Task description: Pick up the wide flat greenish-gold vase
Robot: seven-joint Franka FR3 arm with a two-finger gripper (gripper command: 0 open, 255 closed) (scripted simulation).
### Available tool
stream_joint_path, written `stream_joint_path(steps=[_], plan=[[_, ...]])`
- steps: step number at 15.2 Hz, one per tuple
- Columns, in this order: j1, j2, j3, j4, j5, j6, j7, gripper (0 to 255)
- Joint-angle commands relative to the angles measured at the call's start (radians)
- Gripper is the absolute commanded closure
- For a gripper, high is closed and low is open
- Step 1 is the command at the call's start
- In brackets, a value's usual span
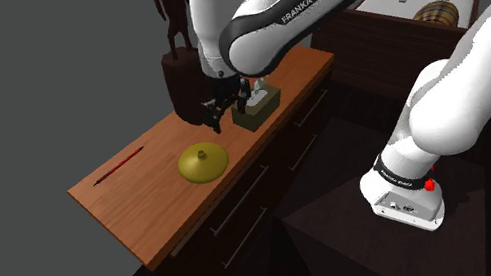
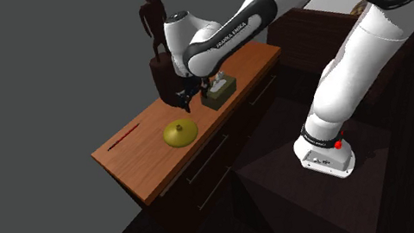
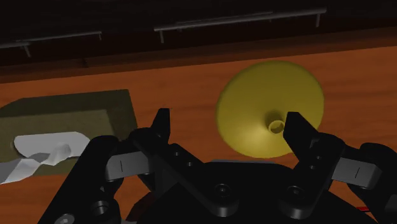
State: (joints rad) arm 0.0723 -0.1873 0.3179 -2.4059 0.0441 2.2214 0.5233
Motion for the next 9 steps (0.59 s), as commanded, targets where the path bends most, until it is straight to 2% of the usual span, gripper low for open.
stream_joint_path(steps=[1,7,9], plan=[[-0.002,0.083,0.022,0.05,-0.035,0.045,0.053,0],[0.023,0.317,0.049,0.203,-0.183,0.146,0.224,0],[0.031,0.345,0.045,0.214,-0.202,0.163,0.242,0]])
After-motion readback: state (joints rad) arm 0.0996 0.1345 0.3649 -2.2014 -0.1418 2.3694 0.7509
